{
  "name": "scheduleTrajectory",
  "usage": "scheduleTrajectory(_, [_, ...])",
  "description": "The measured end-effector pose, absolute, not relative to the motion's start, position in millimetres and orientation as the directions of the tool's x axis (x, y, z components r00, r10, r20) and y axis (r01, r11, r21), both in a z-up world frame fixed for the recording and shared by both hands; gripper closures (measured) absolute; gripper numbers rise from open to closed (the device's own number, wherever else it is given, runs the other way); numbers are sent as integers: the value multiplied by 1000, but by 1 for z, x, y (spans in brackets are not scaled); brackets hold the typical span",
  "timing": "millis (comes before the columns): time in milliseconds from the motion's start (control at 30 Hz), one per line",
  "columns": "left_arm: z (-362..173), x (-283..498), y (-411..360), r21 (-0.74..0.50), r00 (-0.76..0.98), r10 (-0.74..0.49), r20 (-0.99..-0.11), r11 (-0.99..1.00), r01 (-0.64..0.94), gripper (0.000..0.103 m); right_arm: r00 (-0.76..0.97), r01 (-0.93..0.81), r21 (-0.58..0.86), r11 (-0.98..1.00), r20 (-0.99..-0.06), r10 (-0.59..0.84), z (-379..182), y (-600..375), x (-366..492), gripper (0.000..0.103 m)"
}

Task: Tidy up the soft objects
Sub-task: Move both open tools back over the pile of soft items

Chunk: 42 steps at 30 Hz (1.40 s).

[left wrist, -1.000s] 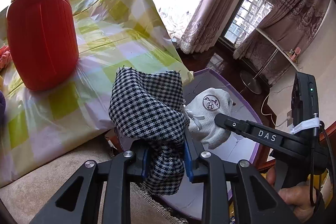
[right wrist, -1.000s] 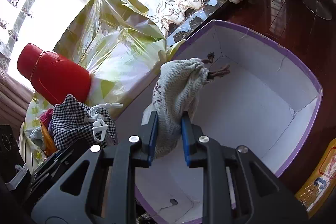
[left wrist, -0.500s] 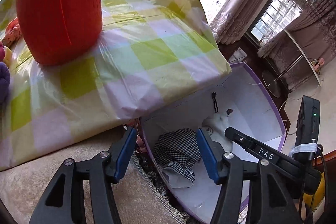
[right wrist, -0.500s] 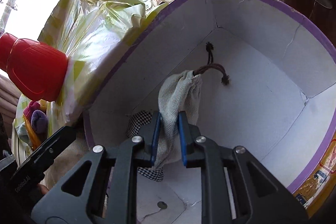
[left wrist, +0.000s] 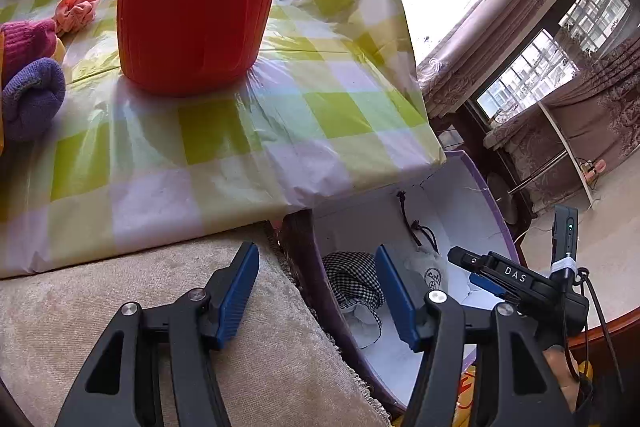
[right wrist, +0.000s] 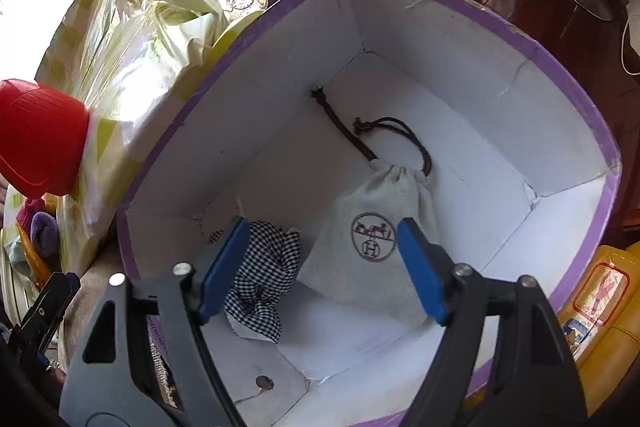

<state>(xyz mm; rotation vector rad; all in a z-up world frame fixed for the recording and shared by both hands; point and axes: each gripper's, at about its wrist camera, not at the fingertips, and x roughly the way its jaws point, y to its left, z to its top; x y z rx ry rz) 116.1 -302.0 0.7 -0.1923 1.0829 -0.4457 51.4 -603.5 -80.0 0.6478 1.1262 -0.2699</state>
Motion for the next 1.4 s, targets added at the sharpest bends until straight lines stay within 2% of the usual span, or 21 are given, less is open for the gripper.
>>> scheduleTrajectory(267, [11,100,-270,-359,455,-420,-785,907,219,41,460,475,304,826,-886,61,-57,-583,41,21])
scheduleTrajectory(467, [16,87,-226,-357,522,-376,-766,923,141,41,574,307,233,923,-819,16,-21,-511,56,20])
scheduleTrajectory(600, [19,79,-189,-365,574,-329,-750,929,56,41,649,171,152,974,-761,5,-3,-466,61,14])
scheduleTrajectory(700, [22,71,-160,-371,618,-287,-732,929,-8,41,655,82,140,987,-754,53,3,-438,67,14])
scheduleTrajectory(1033, [29,50,-66,-400,705,-149,-693,893,-205,41,613,-73,260,963,-750,249,12,-377,84,14])
scheduleTrajectory(1400, [19,48,17,-469,745,-63,-664,811,-349,42,602,-208,213,955,-741,297,24,-307,100,14])
